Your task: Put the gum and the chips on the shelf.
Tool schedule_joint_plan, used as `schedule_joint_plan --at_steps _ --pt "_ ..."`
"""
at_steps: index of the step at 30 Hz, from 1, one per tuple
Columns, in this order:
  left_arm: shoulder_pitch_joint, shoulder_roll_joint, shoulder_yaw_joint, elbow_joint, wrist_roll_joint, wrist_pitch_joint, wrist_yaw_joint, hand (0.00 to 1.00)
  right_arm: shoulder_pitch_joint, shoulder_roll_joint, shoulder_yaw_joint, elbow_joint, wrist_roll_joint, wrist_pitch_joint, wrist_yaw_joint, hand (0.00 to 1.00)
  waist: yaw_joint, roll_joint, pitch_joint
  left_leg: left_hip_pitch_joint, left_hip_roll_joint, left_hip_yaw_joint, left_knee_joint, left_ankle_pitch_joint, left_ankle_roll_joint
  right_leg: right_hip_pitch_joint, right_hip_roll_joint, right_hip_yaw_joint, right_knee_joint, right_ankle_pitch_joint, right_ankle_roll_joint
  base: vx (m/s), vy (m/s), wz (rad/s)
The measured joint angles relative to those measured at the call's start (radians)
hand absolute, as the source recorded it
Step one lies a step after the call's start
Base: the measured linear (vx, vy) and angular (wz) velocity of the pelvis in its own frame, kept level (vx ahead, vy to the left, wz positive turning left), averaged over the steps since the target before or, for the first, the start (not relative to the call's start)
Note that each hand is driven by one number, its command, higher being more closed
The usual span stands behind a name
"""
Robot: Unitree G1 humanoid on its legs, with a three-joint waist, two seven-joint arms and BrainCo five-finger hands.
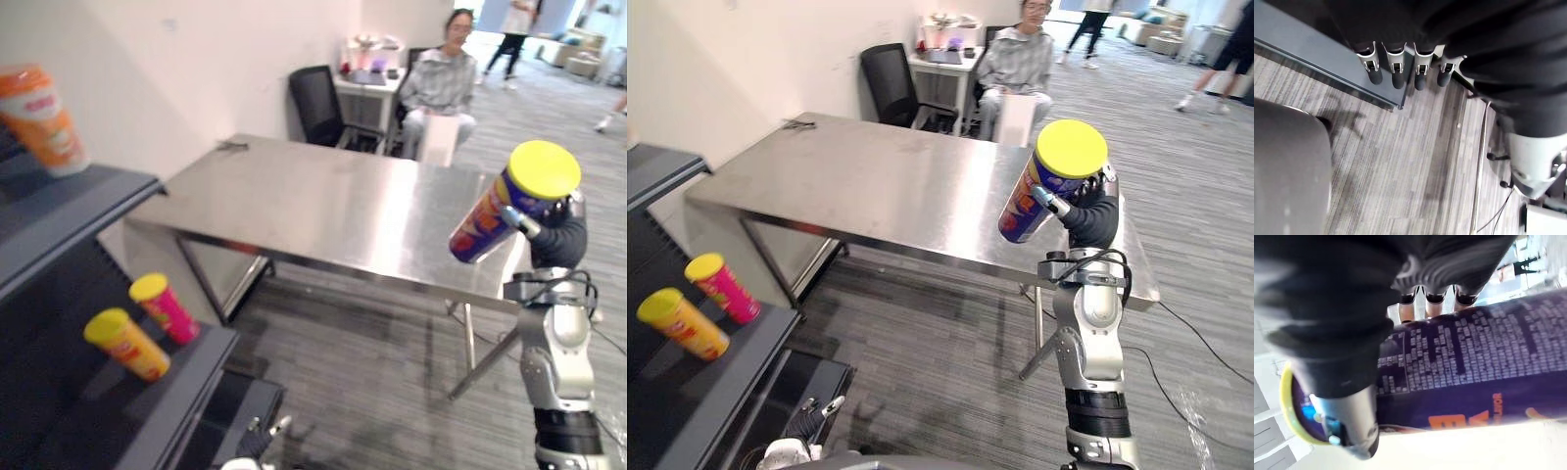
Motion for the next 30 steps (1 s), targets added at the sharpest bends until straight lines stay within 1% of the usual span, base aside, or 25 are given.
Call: schedule_joint_plan --at_steps 1,2,3,4,5,6,7,8,9,10,11,12,13,14,15,16,17,19,20,21,24,26,27,28,30 --pt "-0.001 0.003 0.001 -0.018 0.0 0.0 0.002 0.0 -0.001 0.0 0.013 -0.012 0.009 0.0 0.0 1.0 0.007 0.017 0.017 -0.027 0.008 -0.025 -0.01 0.009 -0.01 -0.019 0.011 -0.038 0.028 -0.007 -0.012 -0.15 -0.172 0.79" --pt "-0.001 0.004 0.023 -0.025 0.0 0.002 0.003 0.0 -0.001 0.001 0.02 -0.022 0.009 0.002 0.004 1.0 0.02 0.018 0.023 -0.031 0.024 0.011 -0.057 0.007 -0.009 -0.028 0.01 -0.068 0.028 -0.003 -0.024 -0.18 -0.178 0.81" --pt "-0.001 0.003 0.033 -0.022 0.0 0.002 0.003 0.0 -0.001 0.0 0.017 -0.029 0.009 0.002 0.003 1.0 0.025 0.015 0.023 -0.03 0.036 0.048 -0.071 -0.004 0.007 -0.023 0.004 -0.091 0.01 0.002 -0.032 -0.15 -0.074 1.05" --pt "-0.005 0.004 0.039 -0.022 -0.002 0.008 0.003 0.0 -0.003 0.0 -0.008 -0.038 0.009 -0.002 0.0 1.0 0.013 -0.001 0.043 -0.066 0.066 0.143 -0.002 -0.016 0.088 -0.022 -0.023 -0.157 -0.007 0.005 -0.058 -0.13 -0.037 1.1" --pt "-0.007 0.007 0.041 -0.023 -0.003 0.01 0.002 0.0 -0.005 0.001 -0.023 -0.04 0.009 -0.003 -0.003 1.0 0.008 0.004 0.047 -0.084 0.075 0.187 0.063 -0.019 0.1 -0.02 -0.04 -0.188 -0.006 0.005 -0.062 -0.17 -0.076 1.42" --pt "-0.002 0.011 0.056 -0.028 -0.002 0.013 0.001 0.0 -0.013 0.001 -0.04 -0.041 0.009 -0.003 -0.015 1.0 0.004 0.002 0.058 -0.096 0.1 0.266 0.211 -0.033 0.116 -0.014 -0.066 -0.236 -0.007 0.006 -0.064 -0.14 -0.106 1.25" --pt "0.017 0.011 0.068 -0.028 0.0 0.016 0.001 0.0 -0.013 0.001 -0.051 -0.041 0.009 -0.004 -0.027 1.0 0.001 0.011 0.054 -0.076 0.136 0.32 0.325 -0.062 0.115 -0.011 -0.083 -0.278 -0.015 0.012 -0.069 -0.11 -0.086 1.17" --pt "0.03 0.011 0.07 -0.028 0.0 0.018 0.001 0.0 -0.013 0.001 -0.056 -0.041 0.009 -0.004 -0.029 1.0 0.0 0.018 0.051 -0.058 0.157 0.338 0.365 -0.08 0.109 -0.009 -0.087 -0.3 -0.022 0.015 -0.069 -0.06 -0.03 1.1" --pt "0.044 0.009 0.074 -0.026 -0.001 0.021 0.001 0.0 -0.013 0.001 -0.066 -0.042 0.009 -0.004 -0.032 1.0 -0.001 0.031 0.043 -0.011 0.197 0.358 0.402 -0.107 0.103 -0.009 -0.095 -0.338 -0.026 0.018 -0.067 -0.02 0.032 1.26" --pt "0.056 0.006 0.076 -0.012 -0.001 0.023 0.001 0.0 -0.012 0.0 -0.082 -0.048 0.009 -0.006 -0.038 1.0 -0.004 0.043 0.036 0.033 0.224 0.36 0.4 -0.11 0.097 -0.016 -0.109 -0.392 -0.025 0.019 -0.065 -0.02 0.068 1.31" --pt "0.063 0.004 0.076 -0.007 -0.001 0.026 0.001 0.0 -0.012 0.0 -0.092 -0.049 0.009 -0.007 -0.041 1.0 -0.004 0.047 0.035 0.054 0.234 0.36 0.393 -0.107 0.095 -0.021 -0.116 -0.419 -0.023 0.021 -0.062 -0.03 0.108 1.26" --pt "0.067 -0.001 0.076 -0.007 -0.001 0.029 0.001 0.0 -0.012 0.0 -0.104 -0.049 0.009 -0.007 -0.046 1.0 -0.003 0.056 0.028 0.086 0.245 0.362 0.358 -0.078 0.103 -0.032 -0.129 -0.453 -0.016 0.021 -0.061 -0.06 0.148 1.33" --pt "0.067 -0.01 0.078 -0.008 -0.001 0.033 0.001 0.0 -0.013 0.001 -0.114 -0.049 0.009 -0.007 -0.047 1.0 -0.005 0.066 0.022 0.103 0.232 0.37 0.263 -0.079 0.09 -0.041 -0.152 -0.507 -0.011 0.027 -0.052 -0.1 0.182 1.7" --pt "0.07 -0.004 0.087 -0.01 -0.001 0.034 0.0 0.0 -0.009 0.009 -0.122 -0.049 0.009 -0.005 -0.046 1.0 -0.008 0.056 0.018 0.098 0.211 0.409 0.195 -0.077 0.088 -0.04 -0.17 -0.56 -0.02 0.044 -0.03 -0.07 0.158 1.57" --pt "0.071 -0.005 0.098 -0.01 -0.001 0.036 0.001 0.0 -0.009 0.01 -0.122 -0.049 0.009 -0.005 -0.045 1.0 -0.006 0.055 0.017 0.096 0.203 0.415 0.169 -0.078 0.087 -0.034 -0.18 -0.586 -0.023 0.053 -0.023 -0.06 0.208 1.6" --pt "0.08 -0.005 0.117 -0.009 -0.001 0.037 0.002 0.0 -0.009 0.021 -0.122 -0.049 0.008 -0.003 -0.043 1.0 -0.002 0.055 0.017 0.093 0.19 0.43 0.119 -0.078 0.08 -0.009 -0.201 -0.653 -0.025 0.07 -0.007 -0.01 0.183 1.34" --pt "0.088 -0.005 0.126 -0.008 -0.001 0.038 0.003 0.0 -0.008 0.031 -0.124 -0.049 0.008 -0.003 -0.043 1.0 -0.002 0.054 0.017 0.093 0.184 0.445 0.098 -0.076 0.067 0.009 -0.211 -0.687 -0.024 0.074 -0.002 0.0 0.191 1.31" --pt "0.095 -0.007 0.142 -0.007 0.0 0.04 0.003 0.0 -0.006 0.04 -0.133 -0.049 0.004 -0.004 -0.044 1.0 -0.002 0.051 0.017 0.084 0.174 0.467 0.071 -0.077 0.057 0.032 -0.228 -0.738 -0.021 0.081 0.008 0.0 0.168 1.03" --pt "0.096 -0.008 0.147 -0.007 0.0 0.042 0.003 0.0 -0.005 0.042 -0.141 -0.049 0.003 -0.004 -0.045 1.0 -0.001 0.047 0.019 0.072 0.165 0.468 0.056 -0.077 0.038 0.036 -0.236 -0.76 -0.02 0.088 0.019 -0.01 0.198 0.87" --pt "0.098 -0.008 0.148 -0.007 0.0 0.042 0.004 0.0 -0.006 0.044 -0.141 -0.049 0.003 -0.004 -0.046 1.0 0.0 0.044 0.019 0.066 0.159 0.467 0.048 -0.078 0.036 0.034 -0.241 -0.771 -0.021 0.092 0.021 -0.04 0.239 0.63" --pt "0.096 -0.005 0.158 0.007 0.003 0.043 0.012 0.0 -0.006 0.08 -0.141 -0.049 -0.001 -0.004 -0.051 1.0 0.005 0.016 0.031 0.04 0.13 0.465 0.037 -0.079 0.036 0.018 -0.263 -0.783 -0.02 0.122 0.024 -0.05 0.199 0.23" --pt "0.081 -0.003 0.175 0.019 0.003 0.044 0.014 0.0 -0.004 0.103 -0.14 -0.049 -0.004 -0.003 -0.067 1.0 0.01 -0.005 0.049 0.031 0.11 0.464 0.049 -0.084 0.037 0.017 -0.287 -0.782 -0.02 0.143 0.028 -0.06 0.152 0.1" --pt "0.077 -0.003 0.182 0.019 0.003 0.043 0.014 0.0 -0.004 0.104 -0.14 -0.049 -0.007 -0.003 -0.068 1.0 0.01 -0.006 0.051 0.023 0.11 0.463 0.057 -0.093 0.041 0.015 -0.287 -0.782 -0.022 0.147 0.03 -0.08 0.147 0.09" --pt "0.07 -0.001 0.193 0.02 0.002 0.043 0.017 0.0 -0.005 0.104 -0.138 -0.049 -0.028 -0.003 -0.068 1.0 0.013 -0.007 0.055 0.017 0.11 0.464 0.058 -0.116 0.037 0.008 -0.286 -0.779 -0.027 0.149 0.033 -0.09 0.14 0.05" --pt "0.059 0.008 0.196 0.02 -0.001 0.043 0.02 0.0 -0.005 0.106 -0.13 -0.049 -0.039 -0.003 -0.067 1.0 0.026 -0.013 0.071 0.005 0.105 0.465 0.058 -0.123 0.041 0.0 -0.286 -0.774 -0.042 0.163 0.037 -0.1 0.128 -0.02"
